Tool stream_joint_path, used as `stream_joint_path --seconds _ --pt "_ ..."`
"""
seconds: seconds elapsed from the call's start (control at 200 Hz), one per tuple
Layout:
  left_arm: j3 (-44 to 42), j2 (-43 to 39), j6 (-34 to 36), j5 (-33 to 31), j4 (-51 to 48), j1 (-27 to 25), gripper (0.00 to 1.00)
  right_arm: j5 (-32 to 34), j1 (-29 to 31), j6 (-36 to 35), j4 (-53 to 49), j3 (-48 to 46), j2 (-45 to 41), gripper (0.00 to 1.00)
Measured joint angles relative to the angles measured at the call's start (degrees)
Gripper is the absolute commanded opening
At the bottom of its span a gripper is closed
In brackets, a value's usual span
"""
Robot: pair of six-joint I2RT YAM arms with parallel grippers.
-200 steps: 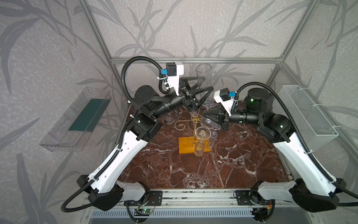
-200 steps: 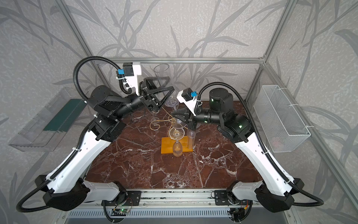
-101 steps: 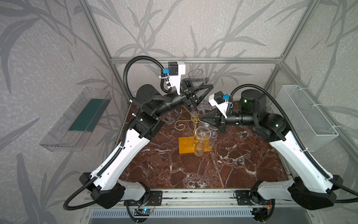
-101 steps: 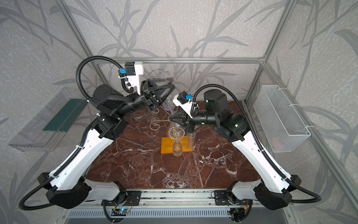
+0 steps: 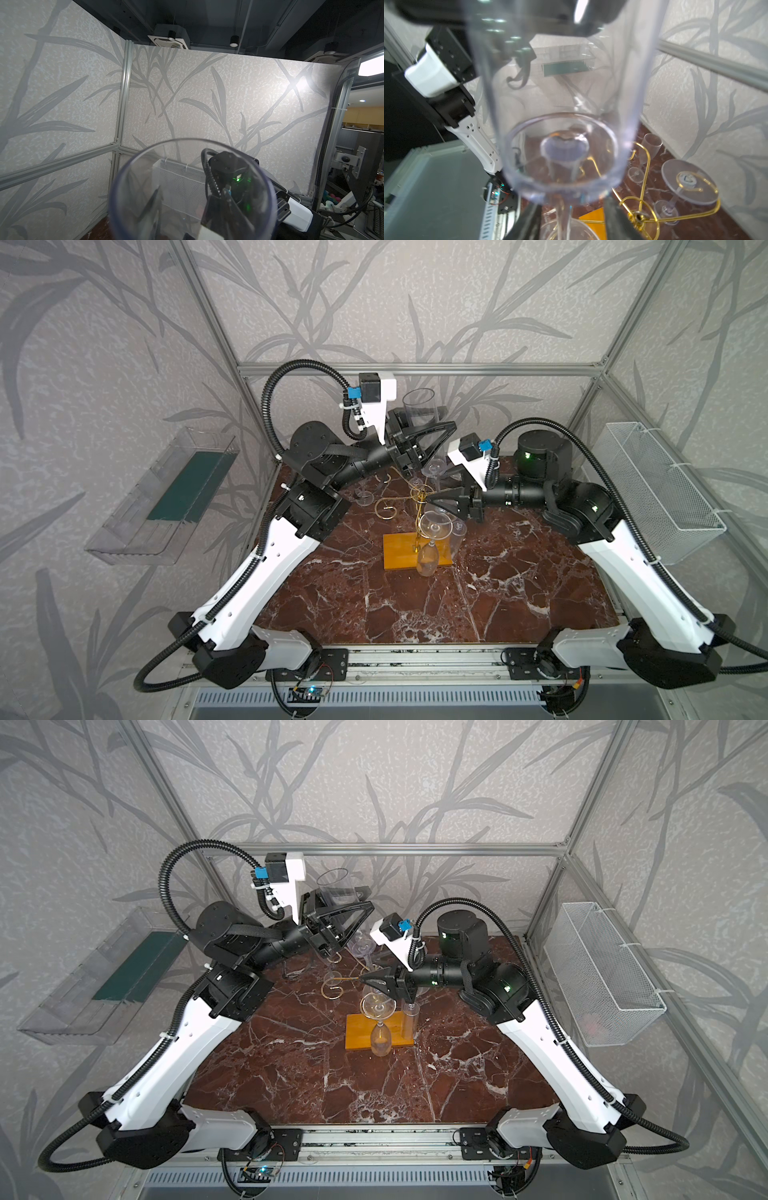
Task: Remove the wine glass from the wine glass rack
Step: 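Grasp the upright glass bowl from above with the left gripper, then carry the glass toward the standing flute with left gripper while right draws back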
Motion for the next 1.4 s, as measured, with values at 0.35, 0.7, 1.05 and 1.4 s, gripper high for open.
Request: stream_joint_path --seconds 0.35,0.7,1.05,1.4 --pt "0.0 -6.0 9.4 -5.4 -8.8 0.3 0.27 3.8 0.0 -1.6 -0.1 6.1 -3.2 0.77" --pt "-0.2 -13.2 28.4 -21.2 -24.5 1.4 0.25 10.4 0.0 -5.0 -2.4 3.1 -9.6 0.77" --pt "-20.4 -23.3 47.0 -47.8 -22.0 4.8 0.25 18.0 0.0 -6.3 -4.5 -2.5 -15.5 0.78" --pt "-43.6 -24.6 39.9 -52.2 -5.7 18.0 0.26 25.4 0.0 -4.6 -4.9 -11.9 -22.9 0.77"
